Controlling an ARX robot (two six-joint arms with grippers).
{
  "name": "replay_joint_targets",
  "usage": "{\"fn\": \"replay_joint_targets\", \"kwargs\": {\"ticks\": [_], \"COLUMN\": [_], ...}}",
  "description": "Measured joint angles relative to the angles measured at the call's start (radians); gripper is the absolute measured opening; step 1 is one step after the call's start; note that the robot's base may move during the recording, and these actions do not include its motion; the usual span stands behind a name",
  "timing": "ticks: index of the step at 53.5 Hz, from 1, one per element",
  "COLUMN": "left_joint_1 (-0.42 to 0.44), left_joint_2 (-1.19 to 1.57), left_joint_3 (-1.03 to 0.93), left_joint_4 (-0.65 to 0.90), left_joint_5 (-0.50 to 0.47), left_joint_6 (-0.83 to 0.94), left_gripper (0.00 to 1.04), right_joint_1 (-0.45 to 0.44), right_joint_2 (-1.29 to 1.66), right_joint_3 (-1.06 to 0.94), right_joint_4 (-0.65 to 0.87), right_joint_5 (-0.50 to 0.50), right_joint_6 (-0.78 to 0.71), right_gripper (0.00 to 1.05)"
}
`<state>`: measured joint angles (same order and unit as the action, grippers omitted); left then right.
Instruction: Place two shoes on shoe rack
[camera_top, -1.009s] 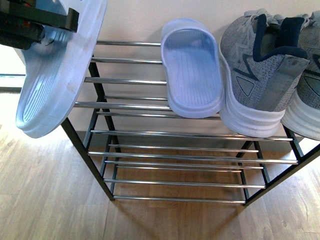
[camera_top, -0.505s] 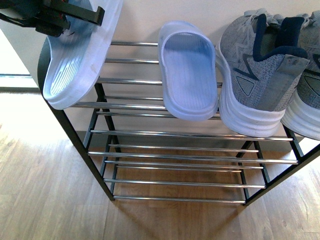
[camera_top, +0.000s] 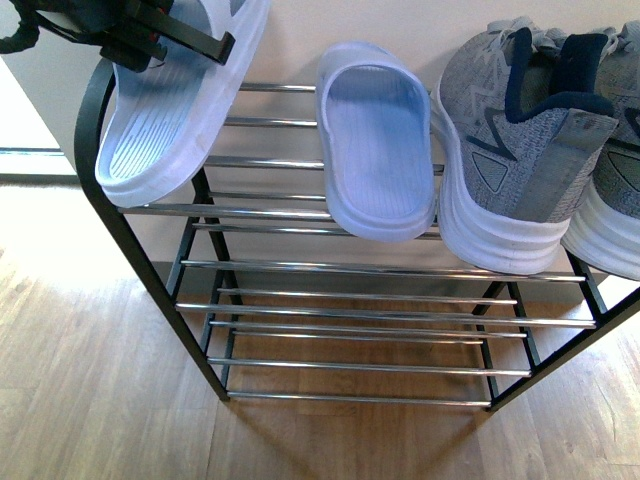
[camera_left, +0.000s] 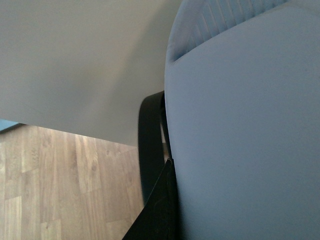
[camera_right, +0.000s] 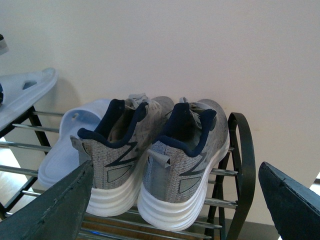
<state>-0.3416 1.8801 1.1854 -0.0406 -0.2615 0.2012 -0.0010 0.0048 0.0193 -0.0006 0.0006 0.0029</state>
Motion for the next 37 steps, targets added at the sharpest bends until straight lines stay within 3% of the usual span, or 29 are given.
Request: {"fn": "replay_joint_targets", "kwargs": {"ticks": [3,9,18,29,37], "left_joint_1": [-0.006,-0.016,-0.023,-0.021,-0.021], "left_joint_2": [0.013,0.018,0.000,-0.051,-0.079], "left_joint_3": [0.004,0.005,0.005,0.000,-0.005], "left_joint_4": [-0.011,-0.011,-0.005,-0.001,-0.003], "left_joint_5": [0.001,0.001,-0.005,-0.018,-0.019], "left_joint_6": [0.002,0.004,-0.023,-0.056,-0.079], "left_gripper": [0.16,0.31,0.66,0.95,0.95], "right_joint_1": [0.000,0.000,0.000,0.000,0.000], "right_joint_2": [0.000,0.000,0.000,0.000,0.000], "right_joint_3": [0.000,0.000,0.000,0.000,0.000], "right_joint_4": [0.000,0.000,0.000,0.000,0.000], "right_joint_5": [0.000,0.000,0.000,0.000,0.000], "right_joint_6": [0.000,0.000,0.000,0.000,0.000], "right_gripper": [0.96,0.96,0.96,0.96,0.96]}}
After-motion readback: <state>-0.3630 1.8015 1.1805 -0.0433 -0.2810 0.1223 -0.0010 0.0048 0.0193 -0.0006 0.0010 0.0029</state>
